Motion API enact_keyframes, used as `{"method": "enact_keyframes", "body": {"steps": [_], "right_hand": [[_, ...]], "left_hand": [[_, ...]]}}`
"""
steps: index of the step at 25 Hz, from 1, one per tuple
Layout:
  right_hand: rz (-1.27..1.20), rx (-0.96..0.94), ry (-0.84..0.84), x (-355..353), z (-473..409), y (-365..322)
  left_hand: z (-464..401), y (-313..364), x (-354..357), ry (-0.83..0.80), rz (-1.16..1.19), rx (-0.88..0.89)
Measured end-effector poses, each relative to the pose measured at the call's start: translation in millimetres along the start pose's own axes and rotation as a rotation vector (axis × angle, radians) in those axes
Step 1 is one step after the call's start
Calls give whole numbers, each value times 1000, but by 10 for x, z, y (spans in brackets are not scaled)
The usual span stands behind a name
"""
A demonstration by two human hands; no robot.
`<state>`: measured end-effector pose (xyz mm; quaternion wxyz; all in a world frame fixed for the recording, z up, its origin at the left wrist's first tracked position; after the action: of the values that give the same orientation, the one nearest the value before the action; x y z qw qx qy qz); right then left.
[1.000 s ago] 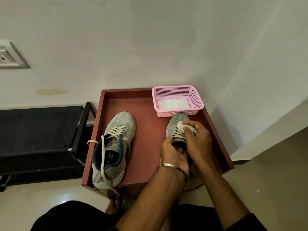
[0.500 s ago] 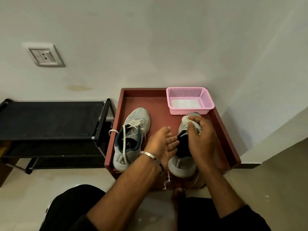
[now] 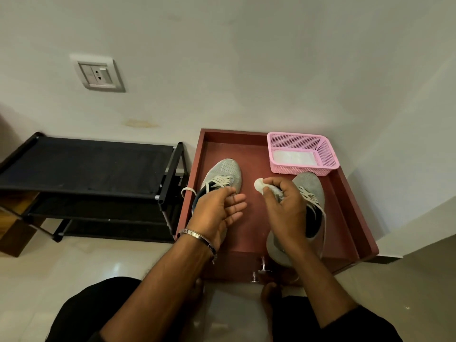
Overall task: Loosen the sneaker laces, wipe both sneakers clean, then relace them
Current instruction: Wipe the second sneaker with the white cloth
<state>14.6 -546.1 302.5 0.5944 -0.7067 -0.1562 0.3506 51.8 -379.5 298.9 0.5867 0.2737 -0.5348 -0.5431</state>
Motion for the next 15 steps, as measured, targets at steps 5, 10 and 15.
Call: {"method": "enact_keyframes", "body": {"steps": [5,10,15], "right_hand": [[75,-25,-54,250,22,12],[91,-78,-98,499,6,-72],[-212,320,-314,797,-78,242]], "left_hand": [[-168,348,-484,111,-935,458],[-404,299,-628,75,-1124,398],[-514,265,-677,3,-1226,417]]}}
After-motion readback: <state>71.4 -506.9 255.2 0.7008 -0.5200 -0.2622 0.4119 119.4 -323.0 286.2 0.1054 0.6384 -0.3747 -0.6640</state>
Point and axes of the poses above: each hand's wrist, its own z-axis away from the middle knuckle, its own x-axis out of the palm, y = z × x, the point moved 8 cm from there along -z, towards the middle knuckle, and after that the axes turned 15 degrees about x, right-handed, at the moved point
